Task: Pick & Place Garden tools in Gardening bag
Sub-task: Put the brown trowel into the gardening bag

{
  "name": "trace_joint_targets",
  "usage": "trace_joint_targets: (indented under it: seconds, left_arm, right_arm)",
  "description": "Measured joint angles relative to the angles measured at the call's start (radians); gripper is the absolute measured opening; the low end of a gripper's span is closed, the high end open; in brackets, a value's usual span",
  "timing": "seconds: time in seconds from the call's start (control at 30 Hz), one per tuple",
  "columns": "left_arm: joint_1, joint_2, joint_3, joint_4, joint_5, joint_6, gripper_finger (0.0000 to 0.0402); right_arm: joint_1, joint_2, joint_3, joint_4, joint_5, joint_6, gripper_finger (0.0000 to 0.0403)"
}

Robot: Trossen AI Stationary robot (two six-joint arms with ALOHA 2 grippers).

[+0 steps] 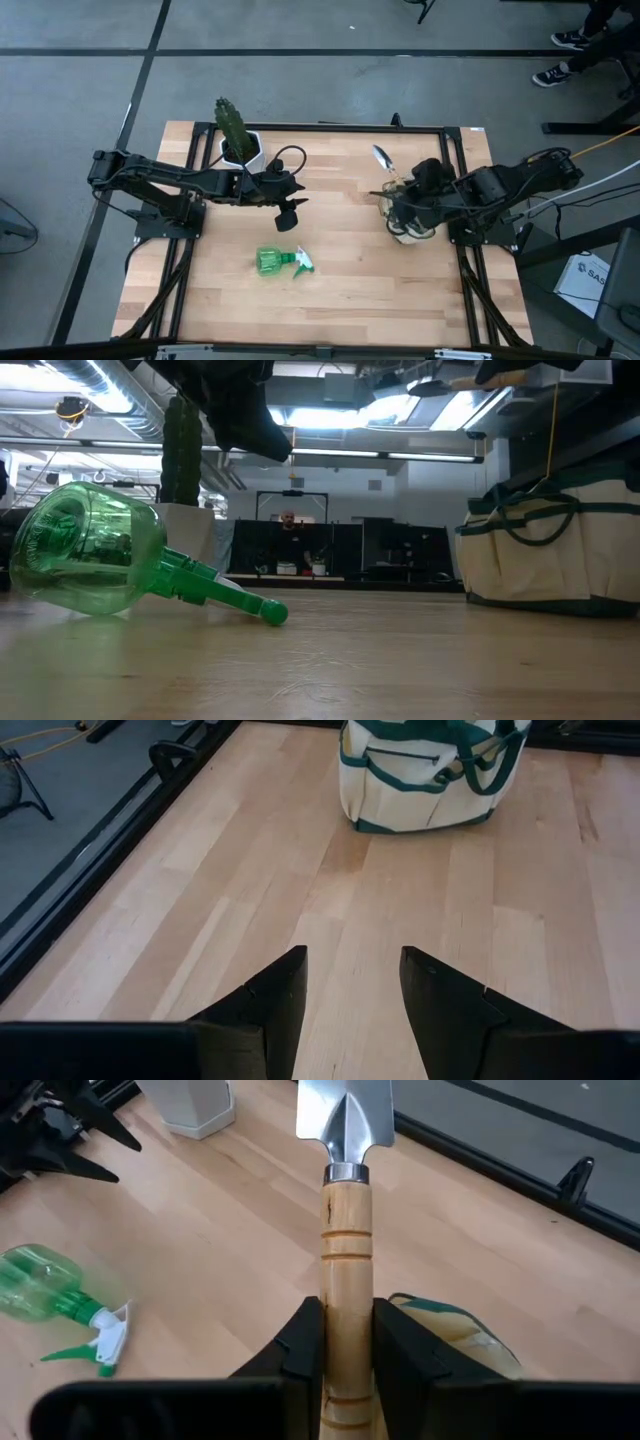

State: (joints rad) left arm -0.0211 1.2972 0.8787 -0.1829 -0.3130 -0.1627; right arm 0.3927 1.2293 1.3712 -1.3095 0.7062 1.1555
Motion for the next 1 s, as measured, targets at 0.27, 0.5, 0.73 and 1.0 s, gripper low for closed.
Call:
trace_joint_targets:
  seconds: [0.27,0.5,0.73,1.0]
  left_arm:
    - [0.000,0.000,0.000,0.000,0.000,0.000,0.0157]
    - [0.000,0.000,0.000,0.000,0.000,0.000,0.0157]
    - [0.000,0.000,0.000,0.000,0.000,0.000,0.0157]
    - [0.000,0.000,0.000,0.000,0.000,0.000,0.0157]
  right_arm:
    - [0.000,-0.015,0.000,-0.016,-0.001,0.001,0.0062]
    - [0.002,-0.015,-0.002,-0.009,-0.003,0.019,0.0062]
    - [0.003,-0.015,-0.002,-0.025,-0.066,0.027,0.0062]
    - [0.003,-0.015,-0.002,-0.126,-0.089,0.099,0.0062]
